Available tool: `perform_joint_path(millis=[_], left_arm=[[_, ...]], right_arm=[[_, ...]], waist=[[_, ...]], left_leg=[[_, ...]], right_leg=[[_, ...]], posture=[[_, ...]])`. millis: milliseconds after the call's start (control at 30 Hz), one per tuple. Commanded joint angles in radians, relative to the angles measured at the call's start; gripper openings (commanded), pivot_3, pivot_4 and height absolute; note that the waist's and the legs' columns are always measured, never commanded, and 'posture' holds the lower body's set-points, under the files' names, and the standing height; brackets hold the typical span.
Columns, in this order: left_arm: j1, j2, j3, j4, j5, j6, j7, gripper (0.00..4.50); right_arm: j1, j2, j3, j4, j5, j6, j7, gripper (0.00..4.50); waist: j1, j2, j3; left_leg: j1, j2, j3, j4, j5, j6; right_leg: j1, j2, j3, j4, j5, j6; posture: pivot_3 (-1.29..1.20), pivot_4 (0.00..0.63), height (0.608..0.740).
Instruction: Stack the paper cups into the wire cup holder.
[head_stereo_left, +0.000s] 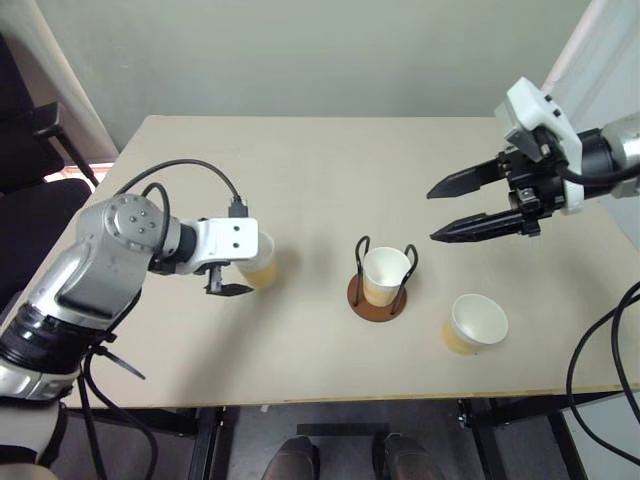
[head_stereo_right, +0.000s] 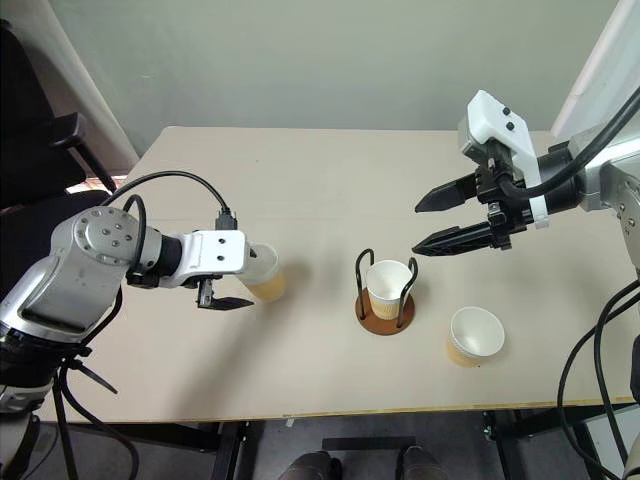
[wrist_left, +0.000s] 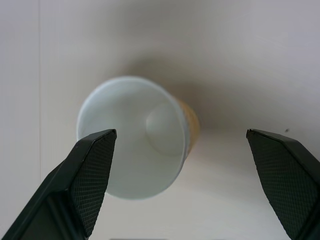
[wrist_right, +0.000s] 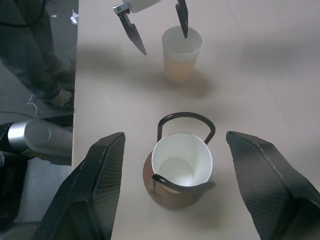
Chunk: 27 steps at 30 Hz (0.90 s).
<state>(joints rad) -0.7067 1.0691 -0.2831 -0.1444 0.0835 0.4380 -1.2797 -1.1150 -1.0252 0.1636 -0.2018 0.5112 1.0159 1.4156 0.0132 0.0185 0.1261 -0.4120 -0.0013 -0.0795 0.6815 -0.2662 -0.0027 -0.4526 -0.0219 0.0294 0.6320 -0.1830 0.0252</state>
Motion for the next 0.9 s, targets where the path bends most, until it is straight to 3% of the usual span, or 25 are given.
perform_joint_path(millis=[33, 200, 367, 633, 900], left_arm=[[-0.008, -0.012, -0.005, 0.022, 0.026, -0.026, 0.004, 4.5], [-0.015, -0.052, -0.044, 0.122, 0.061, -0.13, 0.001, 4.5], [-0.095, -0.118, -0.056, 0.29, 0.041, -0.361, -0.05, 2.82], [-0.209, -0.148, -0.008, 0.376, -0.066, -0.411, -0.195, 0.03], [-0.246, -0.143, 0.023, 0.354, -0.152, -0.35, -0.292, 0.03]], right_arm=[[-0.025, -0.009, -0.035, -0.008, 0.021, -0.003, -0.01, 3.33], [-0.005, 0.003, -0.059, 0.0, 0.027, -0.055, -0.023, 3.33], [0.013, -0.002, -0.068, 0.004, 0.039, -0.064, -0.031, 3.35], [0.028, -0.052, -0.071, -0.012, 0.063, -0.085, 0.02, 3.35], [0.023, -0.075, -0.063, -0.001, 0.065, -0.086, 0.044, 3.35]], waist=[[0.0, 0.0, 0.0], [0.0, 0.0, 0.0], [0.002, 0.0, 0.0], [0.001, 0.0, 0.0], [0.0, 0.0, 0.0]], left_leg=[[0.0, 0.0, 0.0, 0.0, 0.0, 0.0], [0.0, 0.0, 0.0, 0.0, 0.0, 0.0], [0.0, 0.0, -0.001, 0.0, -0.001, 0.001], [-0.002, 0.0, -0.001, 0.0, -0.001, 0.001], [-0.004, 0.0, -0.001, 0.001, -0.001, 0.001]], right_leg=[[0.0, 0.0, 0.0, 0.0, 0.0, 0.0], [0.0, 0.0, 0.0, 0.0, 0.0, 0.0], [0.0, 0.0, 0.0, 0.001, 0.0, 0.0], [-0.001, 0.0, 0.0, -0.002, 0.001, 0.001], [-0.001, 0.0, -0.001, -0.004, 0.001, 0.002]], posture=[[0.0, 0.15, 0.74], [0.0, 0.15, 0.74], [0.0, 0.15, 0.74], [0.0, 0.15, 0.74], [0.0, 0.15, 0.74]])
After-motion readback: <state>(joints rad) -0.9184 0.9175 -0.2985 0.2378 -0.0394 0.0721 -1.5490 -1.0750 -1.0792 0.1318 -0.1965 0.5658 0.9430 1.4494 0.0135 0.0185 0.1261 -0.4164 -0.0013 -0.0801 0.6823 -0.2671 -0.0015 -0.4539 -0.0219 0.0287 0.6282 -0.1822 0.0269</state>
